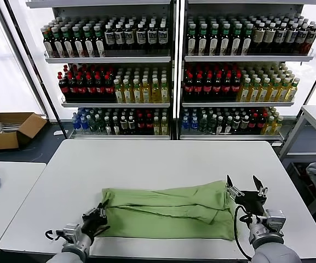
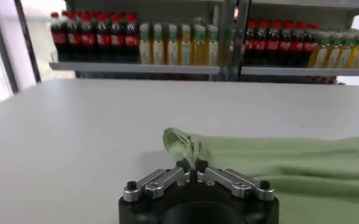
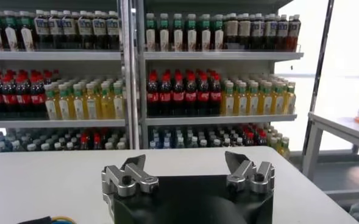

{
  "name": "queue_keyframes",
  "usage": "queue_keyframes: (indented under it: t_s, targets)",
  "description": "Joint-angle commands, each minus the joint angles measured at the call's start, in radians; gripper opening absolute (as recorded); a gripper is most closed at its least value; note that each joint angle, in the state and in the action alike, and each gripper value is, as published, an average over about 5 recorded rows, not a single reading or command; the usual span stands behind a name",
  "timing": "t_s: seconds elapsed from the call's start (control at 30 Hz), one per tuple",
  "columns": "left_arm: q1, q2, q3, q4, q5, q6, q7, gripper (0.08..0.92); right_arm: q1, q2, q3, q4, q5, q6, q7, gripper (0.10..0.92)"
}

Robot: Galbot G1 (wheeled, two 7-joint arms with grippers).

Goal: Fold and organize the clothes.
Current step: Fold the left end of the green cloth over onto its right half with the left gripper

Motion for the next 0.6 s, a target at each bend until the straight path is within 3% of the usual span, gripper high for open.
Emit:
queue_keyframes:
  t_s: [0.03, 0.23, 0.33, 0.43, 0.6]
  targets:
    - [0.006, 0.348, -0.397, 0.060, -0.140, -0.019, 0.018, 0.102, 0.004, 0.003, -0.001, -0.004, 0.001, 0.000, 0.003, 0.823]
    - [-0.013, 0.546, -0.541, 0.303, -0.146, -0.060, 0.048, 0.102, 0.001, 0.010, -0.001, 0.003, -0.002, -0.001, 0.006, 0.823]
    - [-0.013, 0.575, -0.554, 0.333, -0.147, -0.067, 0.058, 0.102, -0.003, 0.010, 0.003, 0.009, -0.003, -0.002, 0.007, 0.823]
    - [0.000, 0.539, -0.517, 0.261, -0.131, -0.063, 0.062, 0.102, -0.005, 0.011, 0.006, 0.011, -0.003, -0.002, 0.007, 0.823]
    - [0.015, 0.406, -0.367, 0.068, -0.085, -0.031, 0.043, 0.102, -0.011, 0.017, 0.008, 0.025, -0.005, -0.005, 0.007, 0.823]
